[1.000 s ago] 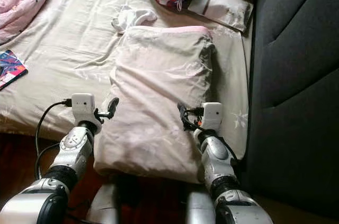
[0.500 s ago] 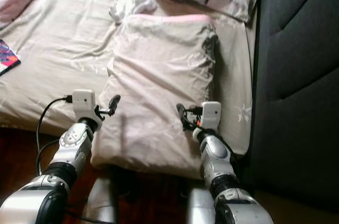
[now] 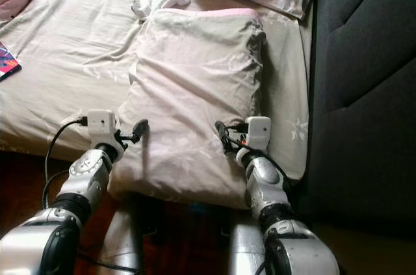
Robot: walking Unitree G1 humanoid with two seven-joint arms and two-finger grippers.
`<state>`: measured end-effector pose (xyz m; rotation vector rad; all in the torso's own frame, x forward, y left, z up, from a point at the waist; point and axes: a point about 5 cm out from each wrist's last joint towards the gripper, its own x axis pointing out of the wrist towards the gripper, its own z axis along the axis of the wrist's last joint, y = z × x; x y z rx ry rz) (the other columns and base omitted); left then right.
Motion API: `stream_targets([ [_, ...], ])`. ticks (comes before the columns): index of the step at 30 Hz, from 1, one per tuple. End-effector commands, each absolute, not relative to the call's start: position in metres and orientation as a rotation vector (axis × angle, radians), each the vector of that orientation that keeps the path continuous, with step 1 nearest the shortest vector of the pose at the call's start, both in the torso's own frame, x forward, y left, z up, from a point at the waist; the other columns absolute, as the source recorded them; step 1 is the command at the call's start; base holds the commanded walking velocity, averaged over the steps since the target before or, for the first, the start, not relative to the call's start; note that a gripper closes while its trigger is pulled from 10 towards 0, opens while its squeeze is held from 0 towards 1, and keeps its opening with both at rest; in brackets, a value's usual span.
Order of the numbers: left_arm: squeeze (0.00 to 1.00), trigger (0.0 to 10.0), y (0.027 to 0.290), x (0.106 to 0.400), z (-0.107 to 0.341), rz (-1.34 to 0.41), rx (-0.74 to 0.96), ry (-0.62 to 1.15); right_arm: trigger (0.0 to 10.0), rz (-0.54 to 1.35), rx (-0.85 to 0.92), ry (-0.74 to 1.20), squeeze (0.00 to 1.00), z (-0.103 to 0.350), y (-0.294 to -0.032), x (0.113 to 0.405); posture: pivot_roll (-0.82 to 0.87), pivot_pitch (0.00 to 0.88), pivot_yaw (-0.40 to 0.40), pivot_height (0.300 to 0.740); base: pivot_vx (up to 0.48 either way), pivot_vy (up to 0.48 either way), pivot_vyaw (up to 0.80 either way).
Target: Clean up the room
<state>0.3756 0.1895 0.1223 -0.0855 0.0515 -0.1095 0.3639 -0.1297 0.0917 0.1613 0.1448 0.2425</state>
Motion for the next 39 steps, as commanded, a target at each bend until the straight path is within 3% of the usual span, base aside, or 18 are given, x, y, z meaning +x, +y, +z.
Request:
stream_targets([
  [1, 0.00, 10.0, 0.196, 0.372, 0.113, -0.103, -0.100, 0.105, 10.0, 0.268, 0.153, 0.238, 0.00, 0.074, -0.126, 0.356, -0.06, 0.494, -0.024, 0.636, 0.000, 0.000, 0.00],
  [6, 0.00, 10.0, 0.203, 0.378, 0.124, -0.112, -0.107, 0.116, 10.0, 0.328, 0.203, 0.252, 0.00, 0.081, -0.122, 0.361, -0.06, 0.506, -0.025, 0.636, 0.000, 0.000, 0.00],
  [13, 0.00, 10.0, 0.212, 0.378, 0.122, -0.124, -0.073, 0.190, 10.0, 0.416, 0.141, 0.315, 0.00, 0.081, -0.121, 0.362, -0.07, 0.535, -0.027, 0.636, 0.000, 0.000, 0.00],
  [26, 0.00, 10.0, 0.198, 0.371, 0.100, -0.235, -0.095, 0.325, 10.0, 0.490, 0.098, 0.421, 0.00, 0.071, -0.131, 0.356, -0.08, 0.600, -0.039, 0.636, 0.000, 0.000, 0.00],
  [39, 0.00, 10.0, 0.182, 0.369, 0.092, -0.276, -0.135, 0.361, 10.0, 0.348, 0.121, 0.357, 0.00, 0.085, -0.159, 0.365, -0.10, 0.630, -0.053, 0.636, 0.000, 0.000, 0.00],
])
